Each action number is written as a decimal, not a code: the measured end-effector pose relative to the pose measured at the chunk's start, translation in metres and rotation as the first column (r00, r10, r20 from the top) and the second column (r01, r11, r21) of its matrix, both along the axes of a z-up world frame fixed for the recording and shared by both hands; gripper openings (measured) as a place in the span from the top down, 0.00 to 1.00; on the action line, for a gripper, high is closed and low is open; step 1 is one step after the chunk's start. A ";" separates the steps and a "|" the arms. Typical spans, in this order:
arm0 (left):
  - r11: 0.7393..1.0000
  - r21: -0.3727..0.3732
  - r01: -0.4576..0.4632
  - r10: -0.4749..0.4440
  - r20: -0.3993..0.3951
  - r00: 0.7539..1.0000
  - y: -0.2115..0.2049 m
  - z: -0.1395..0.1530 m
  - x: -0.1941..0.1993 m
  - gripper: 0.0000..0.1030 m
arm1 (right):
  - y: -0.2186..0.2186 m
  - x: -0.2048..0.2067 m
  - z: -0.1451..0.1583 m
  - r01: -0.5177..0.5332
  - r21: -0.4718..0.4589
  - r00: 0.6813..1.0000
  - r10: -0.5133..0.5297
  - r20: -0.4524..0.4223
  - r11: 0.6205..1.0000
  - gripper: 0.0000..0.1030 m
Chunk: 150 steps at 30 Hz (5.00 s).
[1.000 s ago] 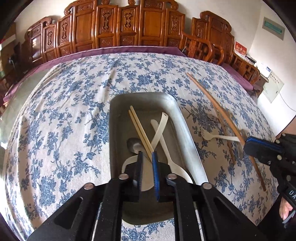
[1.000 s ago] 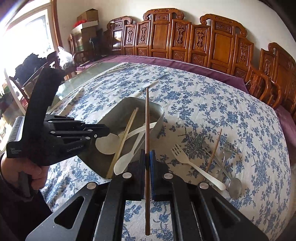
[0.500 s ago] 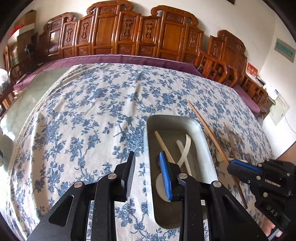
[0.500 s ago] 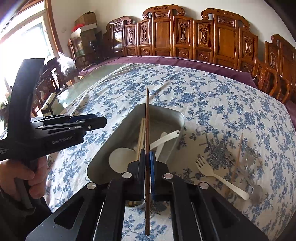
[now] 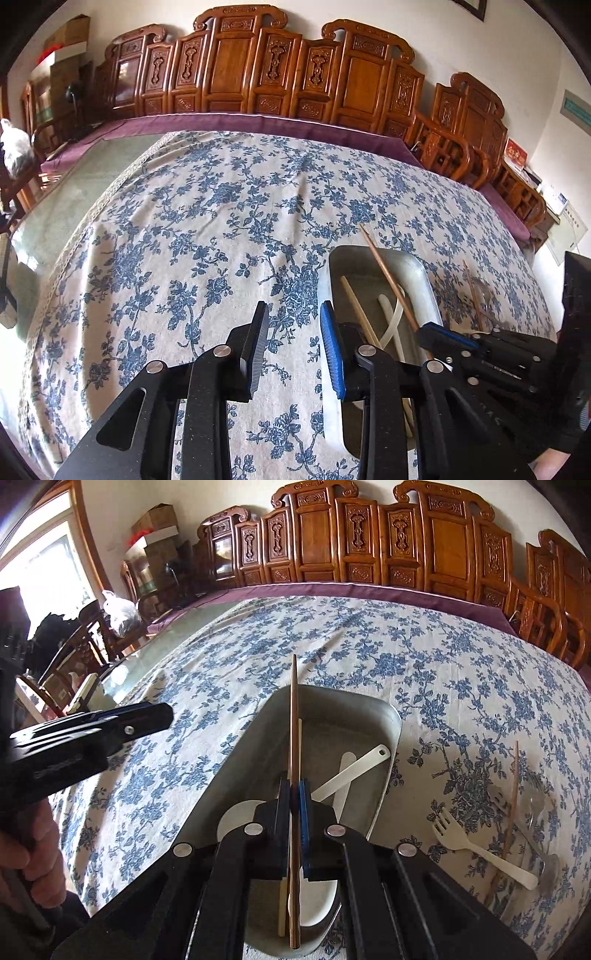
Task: Organize utensils
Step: 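Lower the held chopstick into the tray and open the right tool, then move the right tool back to the pile and grasp the white plastic fork, then grasp another wooden chopstick with the left tool while the right tool holds the fork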
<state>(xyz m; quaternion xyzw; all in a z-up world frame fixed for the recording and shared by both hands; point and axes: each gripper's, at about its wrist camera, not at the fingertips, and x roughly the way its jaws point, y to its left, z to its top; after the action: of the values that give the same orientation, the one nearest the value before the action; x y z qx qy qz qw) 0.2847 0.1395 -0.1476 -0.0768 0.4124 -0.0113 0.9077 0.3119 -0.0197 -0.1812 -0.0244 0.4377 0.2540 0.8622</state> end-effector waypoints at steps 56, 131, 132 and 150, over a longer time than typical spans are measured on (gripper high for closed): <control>0.972 0.067 0.227 -0.227 -0.004 0.974 -0.122 -0.010 -0.021 0.29 | -0.165 -0.011 -0.029 -0.062 -0.263 0.996 0.078 0.048 0.963 0.74; 0.930 0.137 0.342 -0.313 -0.197 0.929 -0.296 -0.090 0.071 0.82 | -0.279 -0.003 -0.029 0.125 -0.041 0.992 -0.124 0.028 0.991 0.91; 0.929 0.135 0.343 -0.314 -0.196 0.929 -0.295 -0.089 0.071 0.86 | -0.279 -0.003 -0.029 0.125 -0.039 0.992 -0.124 0.026 0.991 0.91; 0.927 0.159 0.339 -0.319 -0.138 0.938 -0.262 -0.050 0.034 0.95 | -0.251 -0.015 -0.015 0.084 -0.029 0.996 -0.082 0.045 0.996 0.91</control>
<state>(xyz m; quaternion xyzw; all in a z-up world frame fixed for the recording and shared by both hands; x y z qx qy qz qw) 0.3190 -0.1225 -0.1981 0.0755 0.4678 -0.1219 0.8721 0.2969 -0.2712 -0.1962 -0.0252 0.4232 0.2104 0.8809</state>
